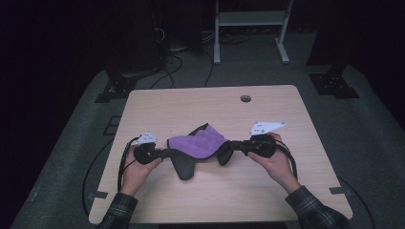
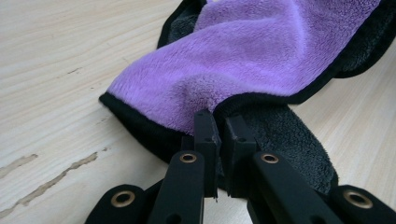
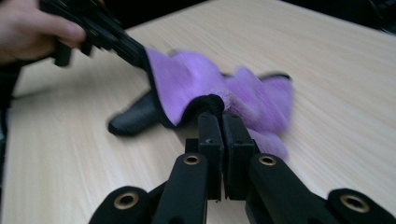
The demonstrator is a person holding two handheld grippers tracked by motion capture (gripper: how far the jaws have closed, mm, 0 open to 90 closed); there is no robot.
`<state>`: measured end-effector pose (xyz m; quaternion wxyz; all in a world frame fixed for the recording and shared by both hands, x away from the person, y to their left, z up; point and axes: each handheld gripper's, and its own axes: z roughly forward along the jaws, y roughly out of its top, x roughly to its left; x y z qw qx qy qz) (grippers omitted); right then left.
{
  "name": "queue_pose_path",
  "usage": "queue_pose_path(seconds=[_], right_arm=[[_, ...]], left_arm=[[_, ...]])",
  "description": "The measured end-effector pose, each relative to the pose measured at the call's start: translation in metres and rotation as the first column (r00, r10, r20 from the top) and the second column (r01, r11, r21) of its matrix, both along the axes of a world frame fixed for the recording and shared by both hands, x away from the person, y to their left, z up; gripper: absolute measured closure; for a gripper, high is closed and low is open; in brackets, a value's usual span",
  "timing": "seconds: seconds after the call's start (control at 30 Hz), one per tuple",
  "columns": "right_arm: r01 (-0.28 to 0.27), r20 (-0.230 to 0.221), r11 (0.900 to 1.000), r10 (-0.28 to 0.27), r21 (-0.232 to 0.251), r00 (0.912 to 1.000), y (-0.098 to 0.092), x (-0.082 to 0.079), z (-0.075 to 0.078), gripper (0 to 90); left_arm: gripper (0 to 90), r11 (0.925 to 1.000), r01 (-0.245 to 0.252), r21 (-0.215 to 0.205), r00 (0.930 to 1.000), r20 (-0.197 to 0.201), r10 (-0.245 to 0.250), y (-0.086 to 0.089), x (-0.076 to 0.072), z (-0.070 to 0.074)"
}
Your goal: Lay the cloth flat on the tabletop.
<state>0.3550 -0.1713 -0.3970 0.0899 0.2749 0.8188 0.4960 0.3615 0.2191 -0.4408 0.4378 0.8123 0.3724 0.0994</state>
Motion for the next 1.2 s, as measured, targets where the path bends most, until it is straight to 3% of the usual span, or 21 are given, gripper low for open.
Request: queue_pose_path(seconds=[0.03, 0.13, 0.27, 0.3, 0.33, 0.43, 0.47, 0.6, 0.63, 0.7, 0.77, 0.9, 0.93, 1.0, 1.03, 1.2], right_arm=[[0.000, 0.000, 1.000, 0.000, 0.000, 1.0000, 0.000, 0.000, 0.000, 87.3], [-0.050, 0.012, 0.999, 0.050, 0.008, 0.9987, 0.029, 0.006, 0.005, 87.4], [-0.090, -0.009, 0.996, 0.090, -0.010, 0.9959, 0.061, 0.016, -0.002, 87.4], [-0.090, -0.009, 0.996, 0.090, -0.010, 0.9959, 0.061, 0.016, -0.002, 87.4], [-0.111, -0.022, 0.994, 0.110, -0.023, 0.9936, 0.077, 0.022, -0.010, 87.3], [-0.133, -0.047, 0.990, 0.131, -0.056, 0.9903, 0.101, 0.028, -0.027, 87.3], [-0.133, -0.047, 0.990, 0.131, -0.056, 0.9903, 0.101, 0.028, -0.027, 87.3], [-0.148, -0.086, 0.984, 0.139, -0.103, 0.9865, 0.123, 0.037, -0.054, 86.3], [-0.154, -0.101, 0.983, 0.144, -0.098, 0.9843, 0.126, 0.038, -0.058, 82.4], [-0.162, -0.103, 0.983, 0.152, -0.092, 0.9830, 0.126, 0.038, -0.057, 78.1], [-0.171, -0.055, 0.982, 0.167, -0.083, 0.9844, 0.118, 0.030, -0.044, 66.4], [-0.172, -0.007, 0.981, 0.172, -0.088, 0.9851, 0.103, 0.018, -0.031, 63.7], [-0.164, 0.003, 0.984, 0.165, -0.075, 0.9863, 0.087, 0.008, -0.025, 62.1], [-0.158, 0.014, 0.985, 0.159, -0.075, 0.9871, 0.082, 0.006, -0.023, 61.9], [-0.146, 0.014, 0.987, 0.147, -0.069, 0.9890, 0.064, -0.002, -0.022, 60.5], [-0.114, 0.013, 0.989, 0.116, -0.091, 0.9932, 0.036, -0.012, -0.028, 58.8]], left_arm=[[85.2, 1.0000, 0.000, 0.000, 1.0000, 0.000, 0.000, 0.000, 0.000, 0.000], [84.7, 0.9999, 0.001, -0.014, 1.0000, -0.010, -0.001, 0.000, 0.001, -0.002], [84.6, 1.0000, 0.000, -0.007, 0.9998, -0.019, 0.000, 0.000, 0.001, -0.003], [84.6, 1.0000, 0.000, -0.007, 0.9998, -0.019, 0.000, 0.000, 0.001, -0.003], [84.5, 1.0000, 0.001, -0.003, 0.9996, -0.027, -0.001, 0.000, 0.002, -0.004], [84.5, 1.0000, 0.004, 0.001, 0.9991, -0.043, -0.004, 0.000, 0.003, -0.007], [84.5, 1.0000, 0.004, 0.001, 0.9991, -0.043, -0.004, 0.000, 0.003, -0.007], [84.5, 0.9999, 0.008, 0.014, 0.9985, -0.054, -0.008, 0.000, 0.004, -0.010], [84.3, 0.9998, 0.009, 0.017, 0.9984, -0.057, -0.008, -0.001, 0.004, -0.011], [84.3, 0.9998, 0.010, 0.019, 0.9983, -0.057, -0.009, -0.001, 0.004, -0.011], [84.0, 0.9997, 0.009, 0.024, 0.9980, -0.062, -0.008, -0.001, 0.004, -0.012], [84.1, 0.9996, 0.007, 0.026, 0.9979, -0.064, -0.006, 0.000, 0.004, -0.012], [84.0, 0.9996, 0.006, 0.026, 0.9979, -0.065, -0.004, 0.000, 0.004, -0.012], [84.0, 0.9996, 0.005, 0.028, 0.9979, -0.064, -0.003, 0.000, 0.004, -0.012], [83.9, 0.9996, 0.003, 0.028, 0.9979, -0.064, -0.001, 0.000, 0.004, -0.012], [83.7, 0.9996, 0.001, 0.029, 0.9980, -0.064, 0.000, 0.001, 0.004, -0.012]])
